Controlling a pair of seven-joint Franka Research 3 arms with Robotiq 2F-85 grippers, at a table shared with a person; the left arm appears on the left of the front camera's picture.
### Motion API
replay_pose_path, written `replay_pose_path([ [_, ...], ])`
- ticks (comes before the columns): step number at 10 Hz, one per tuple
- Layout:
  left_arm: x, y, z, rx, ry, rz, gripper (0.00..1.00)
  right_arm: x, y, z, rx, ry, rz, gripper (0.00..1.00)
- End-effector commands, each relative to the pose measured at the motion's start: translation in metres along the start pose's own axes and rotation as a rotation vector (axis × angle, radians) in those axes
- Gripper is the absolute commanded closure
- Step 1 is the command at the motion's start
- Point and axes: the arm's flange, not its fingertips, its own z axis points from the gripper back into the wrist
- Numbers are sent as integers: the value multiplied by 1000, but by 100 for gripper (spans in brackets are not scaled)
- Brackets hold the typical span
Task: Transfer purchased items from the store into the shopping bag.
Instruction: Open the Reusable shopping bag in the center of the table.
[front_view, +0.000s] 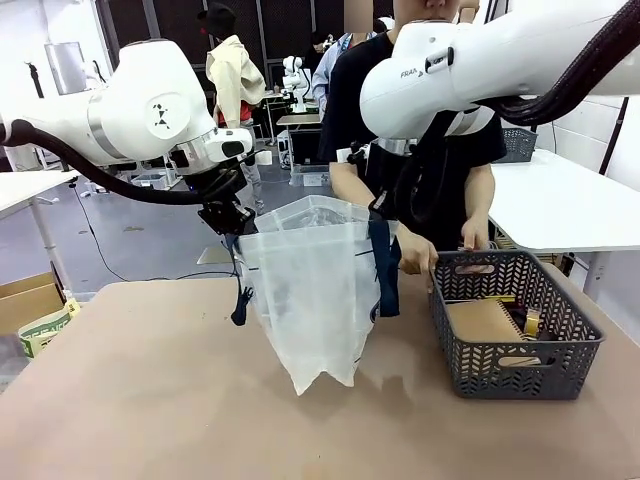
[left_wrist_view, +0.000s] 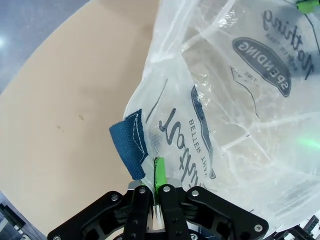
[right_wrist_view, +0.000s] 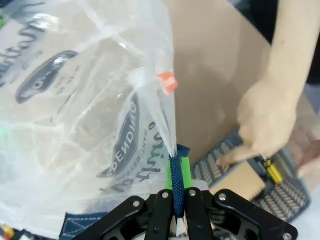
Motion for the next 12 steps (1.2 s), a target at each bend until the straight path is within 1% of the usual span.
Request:
replay_pose_path([
  [1, 3, -1, 0, 15, 16, 51, 100, 13, 9, 6, -65, 76, -82, 100],
  [2, 5, -3, -1, 30, 31, 96, 100, 13, 9, 6, -74, 99, -123, 100],
  [4, 2, -6, -4, 26, 27, 61, 100, 12, 9, 5, -69, 87, -115, 100],
  [6, 1, -6, -5, 19, 24, 42, 100, 9, 10, 5, -47, 63, -70, 100],
  [7, 1, -6, -5, 16, 27, 23, 100, 7, 13, 6, -51, 69, -103, 100],
  [8, 2, -9, -5, 9, 13, 60, 100, 7, 13, 6, -51, 69, -103, 100],
  [12, 2, -9, -5, 9, 13, 60, 100, 7, 13, 6, -51, 69, -103, 100],
])
